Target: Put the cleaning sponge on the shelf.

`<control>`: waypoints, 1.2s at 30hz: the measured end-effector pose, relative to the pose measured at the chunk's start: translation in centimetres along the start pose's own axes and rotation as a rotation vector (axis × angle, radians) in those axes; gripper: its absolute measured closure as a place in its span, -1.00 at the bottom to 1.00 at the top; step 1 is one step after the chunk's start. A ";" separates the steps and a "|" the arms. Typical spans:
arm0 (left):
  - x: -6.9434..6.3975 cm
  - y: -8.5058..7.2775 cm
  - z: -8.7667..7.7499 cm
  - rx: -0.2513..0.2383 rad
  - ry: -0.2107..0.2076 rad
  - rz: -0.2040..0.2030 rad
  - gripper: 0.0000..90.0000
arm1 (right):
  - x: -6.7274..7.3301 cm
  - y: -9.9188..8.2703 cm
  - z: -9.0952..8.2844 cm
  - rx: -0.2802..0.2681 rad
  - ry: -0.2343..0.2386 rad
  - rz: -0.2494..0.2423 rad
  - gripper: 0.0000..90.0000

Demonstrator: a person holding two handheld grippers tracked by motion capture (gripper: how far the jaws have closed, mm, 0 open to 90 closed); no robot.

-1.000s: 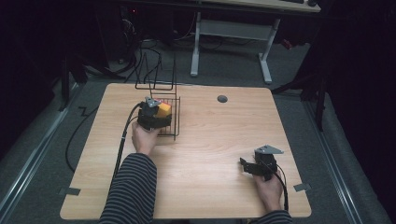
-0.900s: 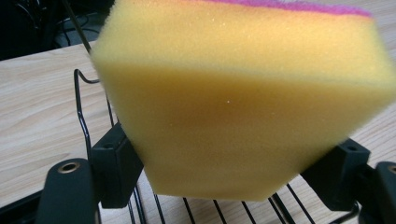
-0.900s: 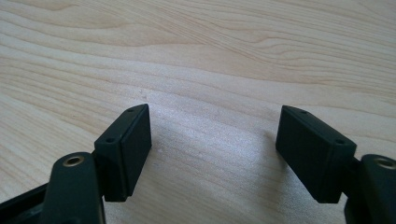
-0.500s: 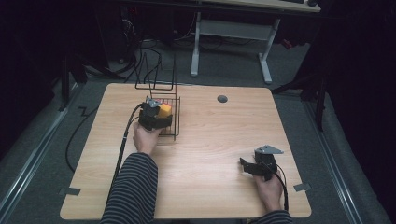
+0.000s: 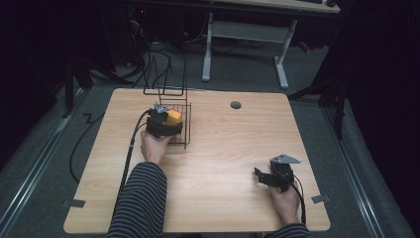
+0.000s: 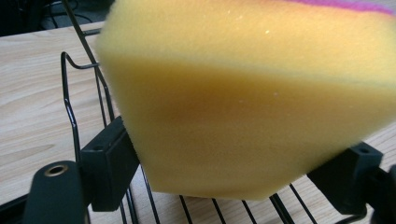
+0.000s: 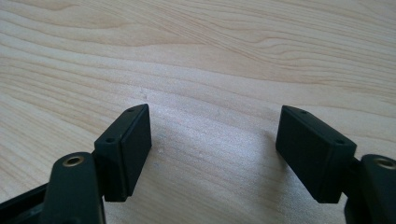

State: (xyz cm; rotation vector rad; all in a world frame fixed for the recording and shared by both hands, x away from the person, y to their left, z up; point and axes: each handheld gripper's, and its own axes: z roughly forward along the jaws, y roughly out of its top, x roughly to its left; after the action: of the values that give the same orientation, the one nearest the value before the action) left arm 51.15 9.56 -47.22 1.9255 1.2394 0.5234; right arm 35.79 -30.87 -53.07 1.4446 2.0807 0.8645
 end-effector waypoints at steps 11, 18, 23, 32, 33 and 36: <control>0.1 -0.1 0.1 0.008 -0.004 -0.006 -0.68 | 0.0 0.0 0.0 0.001 0.000 0.002 -0.40; 0.1 -0.1 0.0 0.009 -0.015 -0.009 -0.80 | 0.0 0.0 0.0 0.001 0.001 0.002 -0.40; 0.1 -0.1 -0.2 0.013 -0.031 -0.006 -0.90 | 0.0 0.0 0.0 0.002 0.000 0.004 -0.40; -0.4 0.0 -1.3 0.010 -0.060 0.002 -1.00 | 0.0 0.0 0.0 0.001 0.000 0.003 -0.40; -0.5 0.0 -1.5 0.012 -0.068 0.008 -1.00 | 0.0 0.0 0.0 0.001 0.000 0.003 -0.40; -0.4 -0.4 -1.8 0.002 -0.080 0.009 -1.00 | 0.0 0.0 0.0 0.001 0.000 0.003 -0.40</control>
State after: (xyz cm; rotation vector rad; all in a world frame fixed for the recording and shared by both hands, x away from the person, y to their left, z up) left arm 49.53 9.96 -46.36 1.9360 1.1817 0.4456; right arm 35.76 -30.86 -53.06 1.4483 2.0795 0.8650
